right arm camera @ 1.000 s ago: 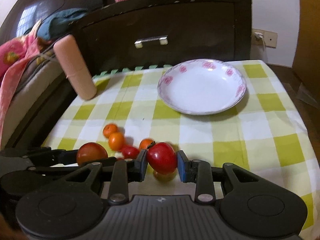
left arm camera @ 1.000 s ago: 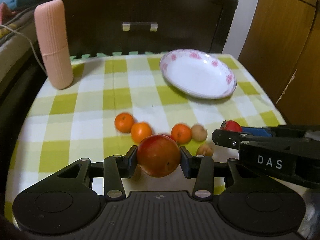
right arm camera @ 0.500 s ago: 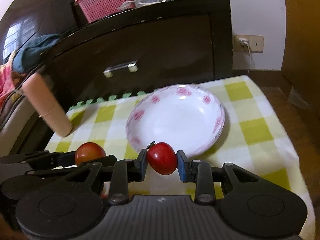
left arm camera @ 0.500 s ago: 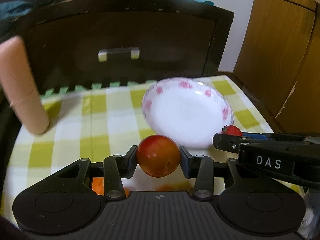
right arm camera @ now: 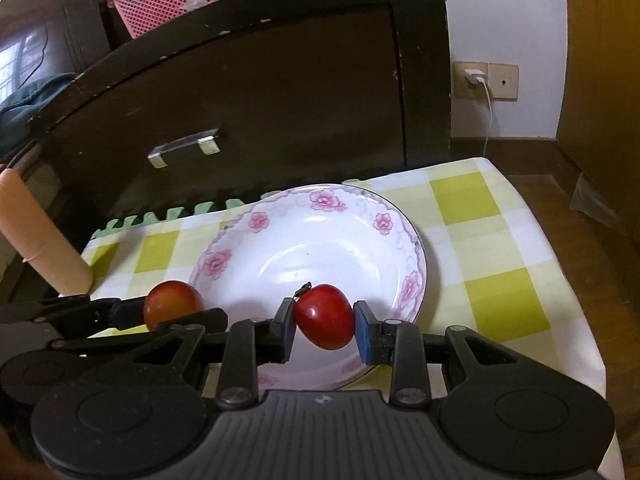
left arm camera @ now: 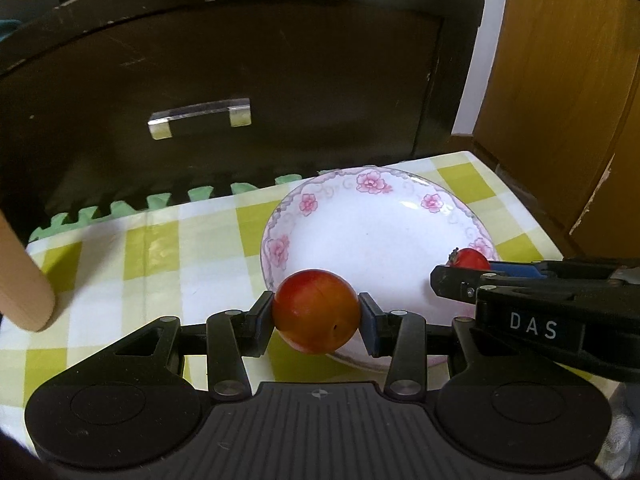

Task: Organize fruits
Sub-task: 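Carry both held tomatoes up and over the white floral bowl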

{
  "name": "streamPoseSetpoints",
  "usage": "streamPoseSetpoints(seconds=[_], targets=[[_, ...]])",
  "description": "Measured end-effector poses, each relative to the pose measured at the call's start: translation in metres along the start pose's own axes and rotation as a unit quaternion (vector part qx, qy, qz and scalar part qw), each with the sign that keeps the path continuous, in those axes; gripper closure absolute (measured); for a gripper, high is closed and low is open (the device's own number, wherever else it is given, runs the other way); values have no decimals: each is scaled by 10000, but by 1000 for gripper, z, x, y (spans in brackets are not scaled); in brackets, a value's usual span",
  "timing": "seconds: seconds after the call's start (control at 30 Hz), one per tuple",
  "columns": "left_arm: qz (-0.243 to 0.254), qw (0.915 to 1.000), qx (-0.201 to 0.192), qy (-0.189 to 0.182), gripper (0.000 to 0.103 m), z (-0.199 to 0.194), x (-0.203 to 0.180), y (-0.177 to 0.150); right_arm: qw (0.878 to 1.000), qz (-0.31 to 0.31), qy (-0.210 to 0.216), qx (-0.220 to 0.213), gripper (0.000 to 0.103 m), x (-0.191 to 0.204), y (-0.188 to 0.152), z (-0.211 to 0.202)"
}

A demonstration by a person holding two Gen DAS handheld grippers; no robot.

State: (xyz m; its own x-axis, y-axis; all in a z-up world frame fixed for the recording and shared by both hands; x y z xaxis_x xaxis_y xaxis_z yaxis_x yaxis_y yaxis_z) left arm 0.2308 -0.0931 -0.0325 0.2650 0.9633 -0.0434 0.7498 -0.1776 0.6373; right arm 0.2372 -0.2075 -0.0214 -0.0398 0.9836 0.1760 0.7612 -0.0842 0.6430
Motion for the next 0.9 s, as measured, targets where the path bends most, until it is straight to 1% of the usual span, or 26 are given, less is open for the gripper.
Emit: streamPoseSetpoints(seconds=[0.07, 0.17, 0.3, 0.4, 0.7, 0.8, 0.9], targets=[[3, 10000, 39, 0, 53, 6, 0, 0, 10000, 31, -11, 26, 73, -3, 0, 6], [166, 9998, -38, 127, 53, 8, -2, 0, 10000, 55, -7, 61, 73, -5, -2, 12], [180, 9998, -46, 76, 52, 9, -1, 3, 9999, 91, -32, 117, 73, -8, -5, 20], [238, 9996, -87, 150, 52, 11, -1, 3, 9999, -10, -132, 89, 73, -6, -4, 21], [294, 9993, -103, 228, 52, 10, -3, 3, 9997, -120, -232, 30, 72, -4, -5, 22], [293, 9992, -102, 246, 50, 10, -2, 3, 9996, -134, -250, 35, 72, -4, -5, 22], [264, 9992, -76, 295, 46, 10, 0, 3, 9994, -165, -291, 31, 72, -4, -5, 22]])
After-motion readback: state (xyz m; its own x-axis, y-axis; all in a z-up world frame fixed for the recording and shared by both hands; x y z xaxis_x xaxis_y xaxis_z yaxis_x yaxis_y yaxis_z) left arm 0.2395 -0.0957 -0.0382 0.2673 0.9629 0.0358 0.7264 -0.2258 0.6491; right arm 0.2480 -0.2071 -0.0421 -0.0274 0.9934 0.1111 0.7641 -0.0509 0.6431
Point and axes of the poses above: each gripper's, at about its wrist camera, not at the fingertips, and z roughly the way its jaws point, x to its left, y to its top, the point moved 5 cm from there along z, roughly the way its jaws point, and after that the axes turned 5 degrees about x, right-handed, at the moved point
